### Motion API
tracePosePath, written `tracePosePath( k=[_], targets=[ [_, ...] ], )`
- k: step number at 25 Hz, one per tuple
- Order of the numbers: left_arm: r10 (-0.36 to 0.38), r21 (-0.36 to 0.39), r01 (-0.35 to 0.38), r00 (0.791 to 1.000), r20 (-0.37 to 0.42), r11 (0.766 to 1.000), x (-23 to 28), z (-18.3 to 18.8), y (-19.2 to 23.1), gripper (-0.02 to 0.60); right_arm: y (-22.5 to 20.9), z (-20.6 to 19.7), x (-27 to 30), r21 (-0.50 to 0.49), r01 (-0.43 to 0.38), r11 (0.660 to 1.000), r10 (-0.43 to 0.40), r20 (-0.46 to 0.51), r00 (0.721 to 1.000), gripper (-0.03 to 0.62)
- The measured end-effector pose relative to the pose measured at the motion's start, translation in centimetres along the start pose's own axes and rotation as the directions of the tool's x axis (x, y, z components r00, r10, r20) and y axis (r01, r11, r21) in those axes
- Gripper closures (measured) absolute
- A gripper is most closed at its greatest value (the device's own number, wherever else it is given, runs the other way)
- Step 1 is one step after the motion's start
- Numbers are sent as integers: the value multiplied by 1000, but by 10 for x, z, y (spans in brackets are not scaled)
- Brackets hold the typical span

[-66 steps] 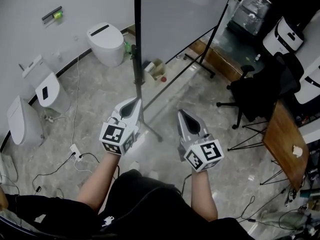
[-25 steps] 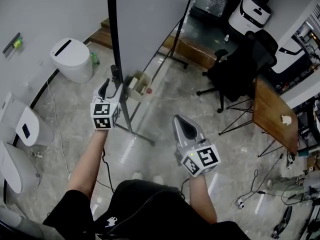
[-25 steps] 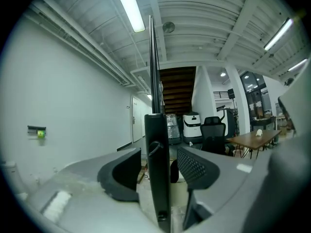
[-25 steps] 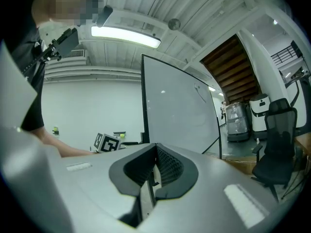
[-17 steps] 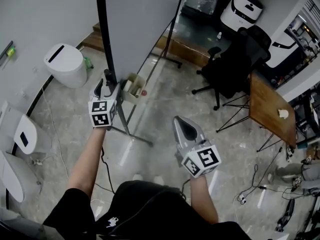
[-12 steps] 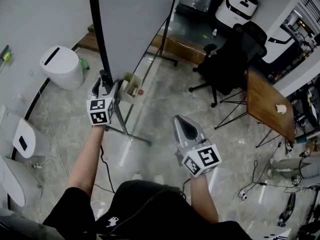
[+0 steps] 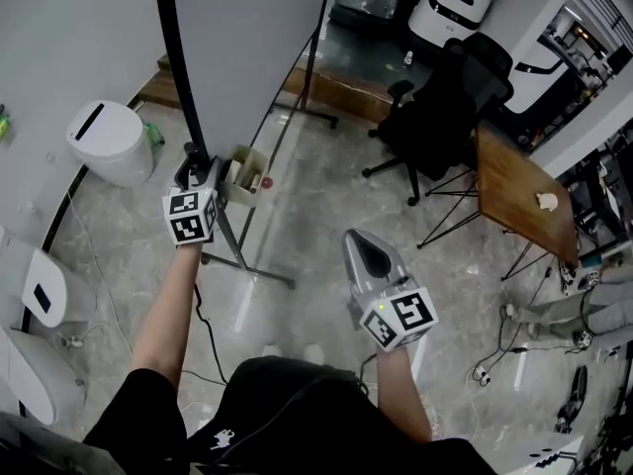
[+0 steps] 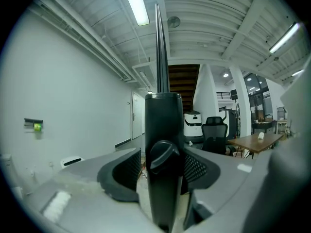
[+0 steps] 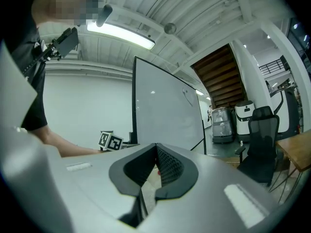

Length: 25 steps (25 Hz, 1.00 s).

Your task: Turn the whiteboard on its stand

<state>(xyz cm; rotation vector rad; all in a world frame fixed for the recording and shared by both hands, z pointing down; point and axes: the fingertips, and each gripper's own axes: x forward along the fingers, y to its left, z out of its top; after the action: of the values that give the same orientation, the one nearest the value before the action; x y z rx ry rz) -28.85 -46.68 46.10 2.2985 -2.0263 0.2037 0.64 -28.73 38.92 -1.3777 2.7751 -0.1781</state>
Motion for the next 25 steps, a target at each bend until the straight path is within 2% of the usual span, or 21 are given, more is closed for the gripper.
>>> tracePosePath(
  k=[5, 25],
  targets=[
    [-15, -2, 15, 1000, -7, 1000, 2, 0, -4, 387, -2, -2, -8, 6, 30, 1000, -30, 1, 1000, 585],
    [-36, -33, 35, 999, -27, 999, -6, -2, -7, 394, 2, -1, -29, 16, 44, 999, -45, 16, 999, 585]
  ],
)
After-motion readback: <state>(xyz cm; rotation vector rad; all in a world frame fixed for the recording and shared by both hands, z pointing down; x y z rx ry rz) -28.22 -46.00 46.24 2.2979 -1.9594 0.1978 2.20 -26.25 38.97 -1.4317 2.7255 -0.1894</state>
